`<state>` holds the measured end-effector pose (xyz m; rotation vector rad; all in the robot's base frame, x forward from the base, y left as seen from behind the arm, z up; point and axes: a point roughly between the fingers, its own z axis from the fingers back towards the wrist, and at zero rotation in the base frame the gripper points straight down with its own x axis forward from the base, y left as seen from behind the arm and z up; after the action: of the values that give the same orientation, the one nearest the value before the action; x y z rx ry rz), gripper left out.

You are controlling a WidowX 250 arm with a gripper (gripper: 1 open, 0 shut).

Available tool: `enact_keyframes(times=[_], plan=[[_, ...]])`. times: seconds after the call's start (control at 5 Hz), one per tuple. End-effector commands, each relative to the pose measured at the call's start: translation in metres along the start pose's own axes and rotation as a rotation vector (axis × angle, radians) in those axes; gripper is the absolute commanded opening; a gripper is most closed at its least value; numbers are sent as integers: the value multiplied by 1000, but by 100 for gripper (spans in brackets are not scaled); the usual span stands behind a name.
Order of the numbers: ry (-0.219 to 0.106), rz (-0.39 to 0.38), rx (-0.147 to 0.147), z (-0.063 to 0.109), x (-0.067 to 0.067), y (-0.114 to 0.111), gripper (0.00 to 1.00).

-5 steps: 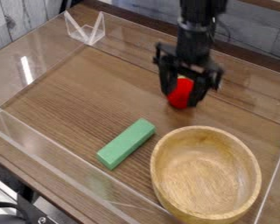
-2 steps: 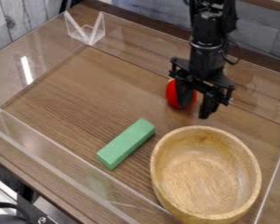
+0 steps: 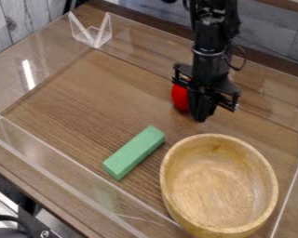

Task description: Move the red fruit to the left

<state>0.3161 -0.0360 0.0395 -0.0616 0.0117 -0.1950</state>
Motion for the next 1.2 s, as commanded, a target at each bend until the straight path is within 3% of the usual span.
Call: enact_keyframes(times=[0.0,0.2,0.4,0.6,0.8,1.0], plan=[[-38,-51,3,3,11,2,0],[-45,-22,-4,11,15,-5,100],[-54,10,-12,22,17,-12,100],[-59,-19,-13,24,15,-9,0],[-61,-46,-11,24,13,-4,0],[-63,-4,-10,21,17,9,0]])
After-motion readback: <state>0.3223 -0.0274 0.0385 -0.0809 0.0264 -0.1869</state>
